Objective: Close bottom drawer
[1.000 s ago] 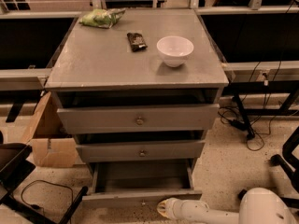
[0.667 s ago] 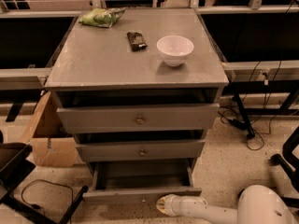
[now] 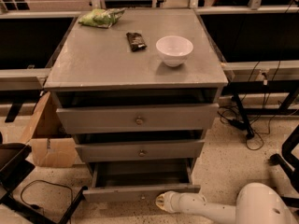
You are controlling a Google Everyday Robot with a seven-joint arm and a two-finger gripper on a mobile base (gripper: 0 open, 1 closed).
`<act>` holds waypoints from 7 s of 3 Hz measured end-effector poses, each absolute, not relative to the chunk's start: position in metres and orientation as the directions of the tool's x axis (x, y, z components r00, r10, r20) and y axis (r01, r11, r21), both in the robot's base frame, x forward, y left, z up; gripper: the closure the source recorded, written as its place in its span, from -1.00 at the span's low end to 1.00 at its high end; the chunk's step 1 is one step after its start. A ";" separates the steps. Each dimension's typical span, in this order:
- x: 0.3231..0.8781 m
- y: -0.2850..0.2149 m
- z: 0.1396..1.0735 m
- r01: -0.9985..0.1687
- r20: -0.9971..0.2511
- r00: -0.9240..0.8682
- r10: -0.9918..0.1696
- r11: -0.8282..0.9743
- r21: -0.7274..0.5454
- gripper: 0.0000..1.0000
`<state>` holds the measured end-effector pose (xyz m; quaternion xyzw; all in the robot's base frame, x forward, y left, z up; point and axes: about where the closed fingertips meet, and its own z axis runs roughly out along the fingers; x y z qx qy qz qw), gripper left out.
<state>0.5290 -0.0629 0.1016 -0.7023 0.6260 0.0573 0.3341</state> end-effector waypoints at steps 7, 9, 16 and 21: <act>0.561 -0.045 0.127 -0.898 -0.489 0.258 -0.833 -0.021 -0.439 -0.46; 0.561 -0.045 0.127 -0.898 -0.489 0.258 -0.833 -0.021 -0.439 -1.00; 0.628 -0.075 0.099 -0.938 -0.419 0.164 -0.893 -0.010 -0.346 1.00; 0.576 -0.113 0.123 -0.928 -0.381 0.189 -0.905 -0.038 -0.370 1.00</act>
Offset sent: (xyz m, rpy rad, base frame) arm 0.2633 0.0608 0.1134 -0.0205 -0.2602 0.1614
